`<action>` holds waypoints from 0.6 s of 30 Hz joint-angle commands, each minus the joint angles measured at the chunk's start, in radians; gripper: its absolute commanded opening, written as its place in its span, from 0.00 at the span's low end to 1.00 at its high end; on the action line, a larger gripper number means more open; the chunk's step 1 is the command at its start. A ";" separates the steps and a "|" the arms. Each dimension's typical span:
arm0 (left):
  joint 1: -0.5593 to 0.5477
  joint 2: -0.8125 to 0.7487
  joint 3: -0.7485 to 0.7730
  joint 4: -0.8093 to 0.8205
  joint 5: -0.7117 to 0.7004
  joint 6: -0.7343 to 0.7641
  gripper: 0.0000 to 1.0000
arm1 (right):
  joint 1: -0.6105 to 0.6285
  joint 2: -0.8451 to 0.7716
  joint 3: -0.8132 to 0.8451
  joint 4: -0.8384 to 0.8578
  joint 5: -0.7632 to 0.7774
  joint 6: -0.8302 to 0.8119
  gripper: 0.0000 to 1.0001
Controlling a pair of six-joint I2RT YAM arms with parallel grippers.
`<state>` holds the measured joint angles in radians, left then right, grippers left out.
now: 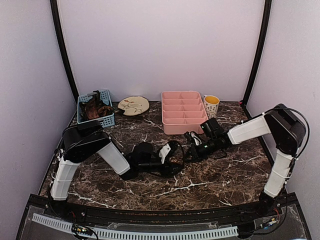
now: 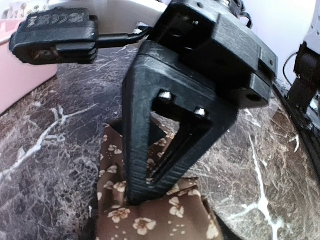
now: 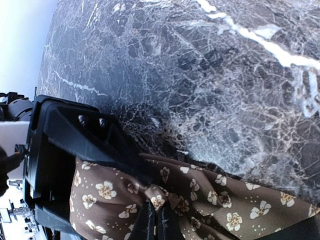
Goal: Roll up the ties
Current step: Roll the tie at the center of the board.
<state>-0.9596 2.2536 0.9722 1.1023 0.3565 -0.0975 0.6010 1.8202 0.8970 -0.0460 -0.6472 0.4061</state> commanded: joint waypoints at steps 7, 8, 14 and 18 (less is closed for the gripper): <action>-0.005 0.010 -0.125 0.080 0.065 0.168 0.20 | -0.020 -0.099 -0.018 0.002 -0.047 0.076 0.25; -0.005 0.011 -0.138 0.079 0.069 0.193 0.20 | -0.023 -0.108 -0.015 0.011 -0.053 0.094 0.27; -0.005 0.010 -0.166 0.053 0.080 0.304 0.18 | -0.014 -0.061 0.016 0.016 -0.051 0.134 0.26; -0.005 0.009 -0.163 0.029 0.066 0.328 0.18 | 0.014 -0.021 0.031 0.007 -0.039 0.132 0.20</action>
<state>-0.9596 2.2585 0.8459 1.2785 0.4187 0.1596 0.5911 1.7599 0.8986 -0.0456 -0.6876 0.5255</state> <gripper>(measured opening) 0.255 0.221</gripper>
